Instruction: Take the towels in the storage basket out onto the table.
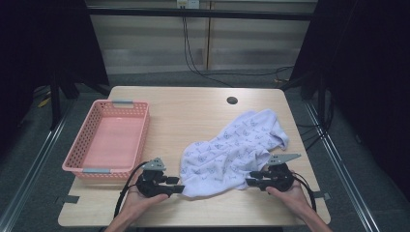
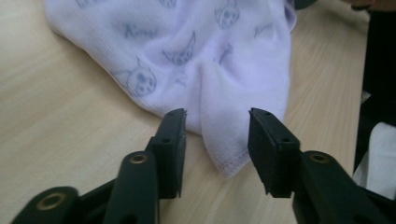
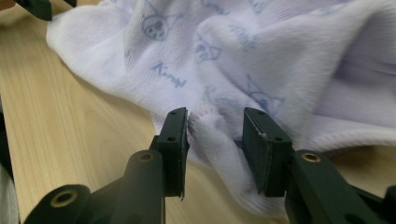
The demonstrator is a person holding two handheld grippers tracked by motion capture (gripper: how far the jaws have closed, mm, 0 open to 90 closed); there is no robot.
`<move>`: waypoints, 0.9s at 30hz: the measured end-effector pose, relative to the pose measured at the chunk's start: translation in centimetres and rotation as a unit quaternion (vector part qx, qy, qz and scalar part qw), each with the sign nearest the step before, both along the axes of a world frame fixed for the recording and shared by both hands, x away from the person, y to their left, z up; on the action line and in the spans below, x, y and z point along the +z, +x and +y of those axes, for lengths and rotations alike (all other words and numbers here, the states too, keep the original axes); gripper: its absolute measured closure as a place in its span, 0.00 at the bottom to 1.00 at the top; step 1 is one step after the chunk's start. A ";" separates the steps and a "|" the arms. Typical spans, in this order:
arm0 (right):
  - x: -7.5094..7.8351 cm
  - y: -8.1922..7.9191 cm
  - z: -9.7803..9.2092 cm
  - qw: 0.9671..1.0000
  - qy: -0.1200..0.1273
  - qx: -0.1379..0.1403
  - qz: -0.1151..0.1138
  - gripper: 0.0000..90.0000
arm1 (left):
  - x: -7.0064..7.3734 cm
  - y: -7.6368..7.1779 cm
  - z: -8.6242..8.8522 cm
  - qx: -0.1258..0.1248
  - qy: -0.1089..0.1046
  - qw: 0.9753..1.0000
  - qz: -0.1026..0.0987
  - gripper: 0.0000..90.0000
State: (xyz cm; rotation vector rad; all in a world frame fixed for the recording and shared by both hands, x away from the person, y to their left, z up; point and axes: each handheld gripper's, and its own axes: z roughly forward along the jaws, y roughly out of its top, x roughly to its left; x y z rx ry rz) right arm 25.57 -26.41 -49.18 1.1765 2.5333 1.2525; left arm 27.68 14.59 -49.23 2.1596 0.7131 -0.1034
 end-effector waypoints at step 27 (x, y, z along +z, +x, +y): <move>7.3 2.3 -3.7 0.987 0.092 -0.088 -0.100 0.95 | 6.9 4.7 1.1 0.059 -0.132 0.987 -0.065 0.97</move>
